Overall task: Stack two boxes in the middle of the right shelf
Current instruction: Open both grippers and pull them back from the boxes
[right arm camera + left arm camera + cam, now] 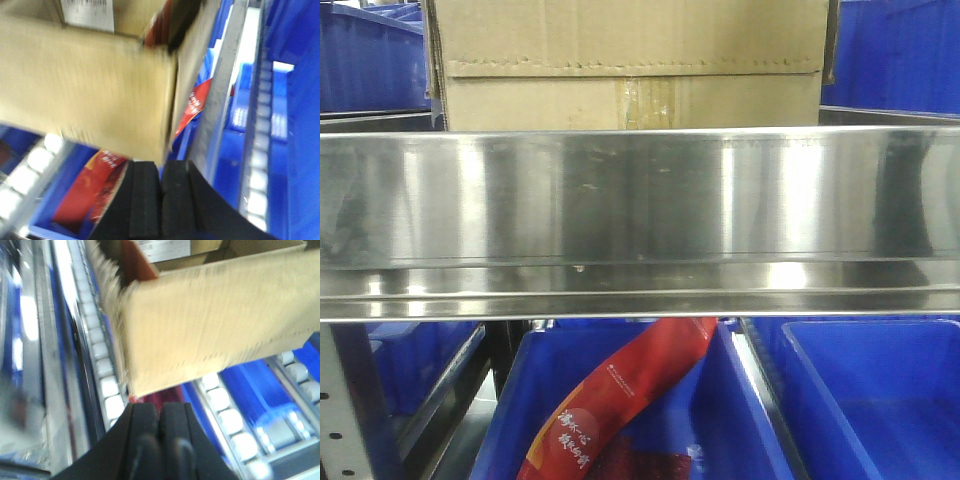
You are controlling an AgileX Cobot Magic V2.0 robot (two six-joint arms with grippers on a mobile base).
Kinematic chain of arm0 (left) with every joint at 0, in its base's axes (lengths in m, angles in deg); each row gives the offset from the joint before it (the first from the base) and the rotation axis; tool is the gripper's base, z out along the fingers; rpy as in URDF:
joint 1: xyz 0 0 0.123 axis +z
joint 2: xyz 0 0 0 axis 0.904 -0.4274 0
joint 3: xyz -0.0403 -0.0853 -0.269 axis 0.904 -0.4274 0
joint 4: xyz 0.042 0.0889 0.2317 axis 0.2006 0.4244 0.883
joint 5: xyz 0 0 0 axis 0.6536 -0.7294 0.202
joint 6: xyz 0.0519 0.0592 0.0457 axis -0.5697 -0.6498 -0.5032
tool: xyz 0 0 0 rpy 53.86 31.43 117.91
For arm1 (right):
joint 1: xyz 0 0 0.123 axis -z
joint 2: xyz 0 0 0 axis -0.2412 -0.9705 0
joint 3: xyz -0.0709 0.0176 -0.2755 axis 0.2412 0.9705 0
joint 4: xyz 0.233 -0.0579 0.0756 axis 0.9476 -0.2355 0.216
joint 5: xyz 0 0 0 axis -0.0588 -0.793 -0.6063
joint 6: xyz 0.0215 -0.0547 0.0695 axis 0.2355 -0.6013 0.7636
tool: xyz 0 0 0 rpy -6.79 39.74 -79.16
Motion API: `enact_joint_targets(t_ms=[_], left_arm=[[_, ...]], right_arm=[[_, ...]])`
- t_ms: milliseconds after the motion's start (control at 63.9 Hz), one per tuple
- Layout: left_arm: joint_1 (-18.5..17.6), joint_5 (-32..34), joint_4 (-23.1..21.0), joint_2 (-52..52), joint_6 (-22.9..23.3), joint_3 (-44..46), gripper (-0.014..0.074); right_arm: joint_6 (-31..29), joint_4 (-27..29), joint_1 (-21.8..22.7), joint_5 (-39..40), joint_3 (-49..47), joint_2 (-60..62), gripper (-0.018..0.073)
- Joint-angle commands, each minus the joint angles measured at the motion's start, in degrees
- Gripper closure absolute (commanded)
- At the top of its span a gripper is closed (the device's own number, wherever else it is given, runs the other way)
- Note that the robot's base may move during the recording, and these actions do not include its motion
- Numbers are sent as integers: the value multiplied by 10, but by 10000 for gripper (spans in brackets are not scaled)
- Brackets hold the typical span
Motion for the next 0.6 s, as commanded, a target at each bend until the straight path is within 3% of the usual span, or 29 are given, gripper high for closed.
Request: enact_joint_targets(t_ms=[0,235,407,579], left_arm=[[-4,73,7,72,0,-81,708],[-4,252,21,282,0,-310,708],[-4,331,21,407,0,-437,708],[-4,383,21,465,0,-506,708]], right_arm=[[-16,-3,1,67,70,56,713],[-42,-3,1,224,293,210,713],[-43,-4,1,326,422,317,713],[-43,-4,1,403,492,372,713]])
